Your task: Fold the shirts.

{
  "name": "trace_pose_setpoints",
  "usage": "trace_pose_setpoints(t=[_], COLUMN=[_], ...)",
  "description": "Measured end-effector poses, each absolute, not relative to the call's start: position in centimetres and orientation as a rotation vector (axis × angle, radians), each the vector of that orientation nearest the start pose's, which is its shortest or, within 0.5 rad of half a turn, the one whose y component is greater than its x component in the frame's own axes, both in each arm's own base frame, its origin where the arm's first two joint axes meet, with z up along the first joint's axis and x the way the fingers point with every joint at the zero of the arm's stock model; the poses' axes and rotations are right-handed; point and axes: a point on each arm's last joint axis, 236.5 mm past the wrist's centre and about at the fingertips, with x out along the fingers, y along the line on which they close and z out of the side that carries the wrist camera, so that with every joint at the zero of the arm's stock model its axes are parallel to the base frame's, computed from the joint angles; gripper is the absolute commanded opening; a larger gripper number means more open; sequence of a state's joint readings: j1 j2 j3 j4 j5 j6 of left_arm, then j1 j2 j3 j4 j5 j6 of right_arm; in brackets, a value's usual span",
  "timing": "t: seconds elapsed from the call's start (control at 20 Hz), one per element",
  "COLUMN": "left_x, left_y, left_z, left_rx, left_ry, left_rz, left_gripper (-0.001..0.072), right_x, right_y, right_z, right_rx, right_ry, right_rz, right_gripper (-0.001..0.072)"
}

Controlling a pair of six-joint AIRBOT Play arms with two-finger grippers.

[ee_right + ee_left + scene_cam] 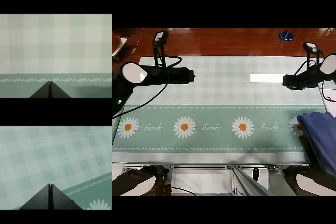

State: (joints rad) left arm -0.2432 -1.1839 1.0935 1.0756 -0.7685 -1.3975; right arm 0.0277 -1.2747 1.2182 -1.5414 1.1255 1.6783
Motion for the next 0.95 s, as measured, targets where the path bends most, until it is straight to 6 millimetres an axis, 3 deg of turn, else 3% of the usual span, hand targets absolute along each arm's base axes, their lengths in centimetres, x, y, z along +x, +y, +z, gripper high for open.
trace_pose_setpoints(t=[0.1, 0.35, 0.95], left_x=[41.6, 41.6, 41.6], left_y=[-17.4, -16.2, -15.9], left_z=[6.9, 5.2, 4.9], left_rx=[-0.221, -0.225, -0.227], left_ry=[0.898, 0.95, 0.963], left_rz=[-0.442, -0.414, -0.408], left_gripper=[0.003, 0.003, 0.003], right_x=[40.5, 40.5, 40.5], right_y=[1.6, 1.4, 1.2], right_z=[2.2, 1.2, 1.0], right_rx=[0.084, 0.061, 0.052], right_ry=[1.206, 1.227, 1.233], right_rz=[-0.042, -0.064, -0.074], right_gripper=[0.0021, 0.0021, 0.0021])
